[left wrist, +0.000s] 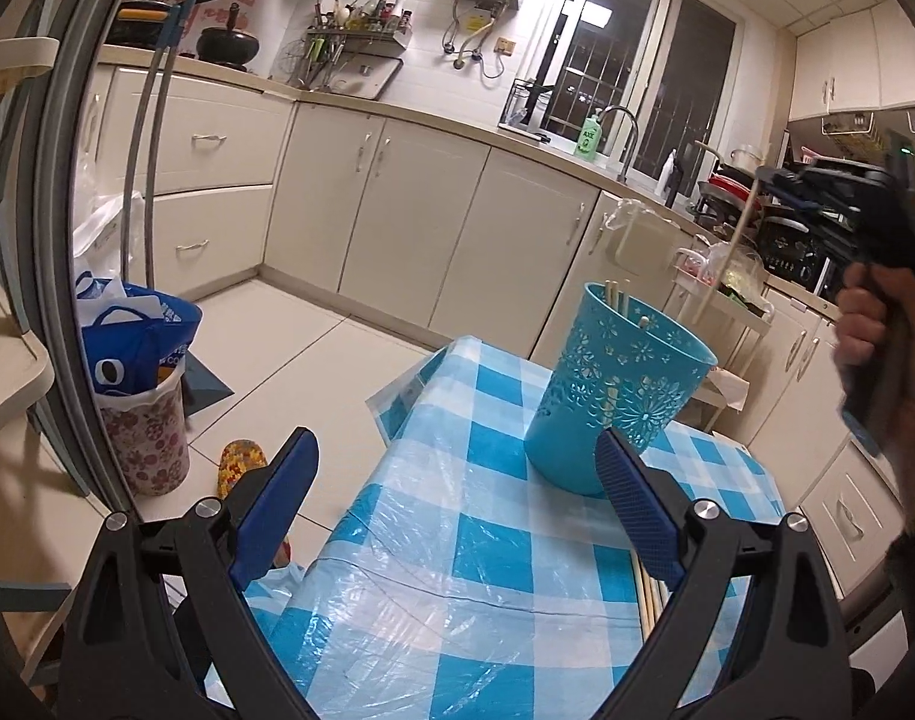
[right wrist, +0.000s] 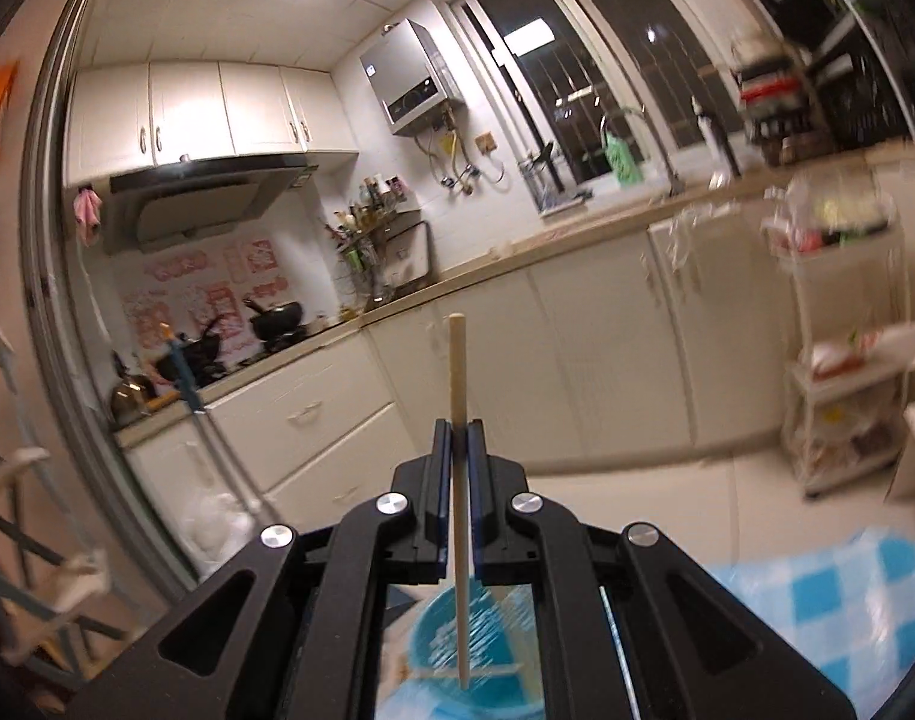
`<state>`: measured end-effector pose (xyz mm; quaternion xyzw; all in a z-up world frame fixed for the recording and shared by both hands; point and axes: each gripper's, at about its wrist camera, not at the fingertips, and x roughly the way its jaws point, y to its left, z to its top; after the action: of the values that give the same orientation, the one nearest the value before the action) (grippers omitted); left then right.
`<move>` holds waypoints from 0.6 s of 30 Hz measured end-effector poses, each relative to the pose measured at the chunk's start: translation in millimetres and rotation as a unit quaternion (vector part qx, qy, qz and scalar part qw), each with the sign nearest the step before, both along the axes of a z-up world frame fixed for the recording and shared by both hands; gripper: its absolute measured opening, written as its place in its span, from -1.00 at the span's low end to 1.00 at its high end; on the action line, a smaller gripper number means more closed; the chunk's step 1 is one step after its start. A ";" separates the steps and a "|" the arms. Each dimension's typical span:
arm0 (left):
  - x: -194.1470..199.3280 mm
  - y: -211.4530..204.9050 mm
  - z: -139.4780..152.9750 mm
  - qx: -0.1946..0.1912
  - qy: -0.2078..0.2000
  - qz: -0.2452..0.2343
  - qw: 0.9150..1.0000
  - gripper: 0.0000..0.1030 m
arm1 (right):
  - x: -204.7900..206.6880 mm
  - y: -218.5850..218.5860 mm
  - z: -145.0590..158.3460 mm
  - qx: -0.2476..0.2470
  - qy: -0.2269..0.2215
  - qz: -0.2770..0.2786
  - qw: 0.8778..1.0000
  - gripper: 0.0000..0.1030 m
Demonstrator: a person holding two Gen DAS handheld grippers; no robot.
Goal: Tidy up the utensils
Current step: 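Carry the right gripper's chopstick over the teal cup and open to drop it, then pull both open grippers back from the cup toward the chopstick pile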
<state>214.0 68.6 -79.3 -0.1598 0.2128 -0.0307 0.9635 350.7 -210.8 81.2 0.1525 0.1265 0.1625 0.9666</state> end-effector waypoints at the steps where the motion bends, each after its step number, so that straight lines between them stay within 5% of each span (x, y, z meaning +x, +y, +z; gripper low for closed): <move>1: -0.3 0.3 0.2 0.001 0.000 0.001 1.000 0.74 | 3.2 2.3 -3.0 -0.008 0.000 -0.005 1.000 -0.88; 10: -1.9 -4.0 -2.2 0.006 0.013 -0.004 1.000 0.74 | 28.7 34.0 -85.4 -0.093 0.075 -0.015 0.993 -0.88; 18: -16.3 -12.6 13.6 0.013 0.007 -0.015 1.000 0.82 | -25.9 11.6 -93.1 -0.045 0.100 -0.023 0.994 -0.50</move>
<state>197.8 56.0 -65.7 -0.1439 0.2221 -0.0417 0.9635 324.8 -199.2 -12.0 0.1268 0.2266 0.1183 0.9584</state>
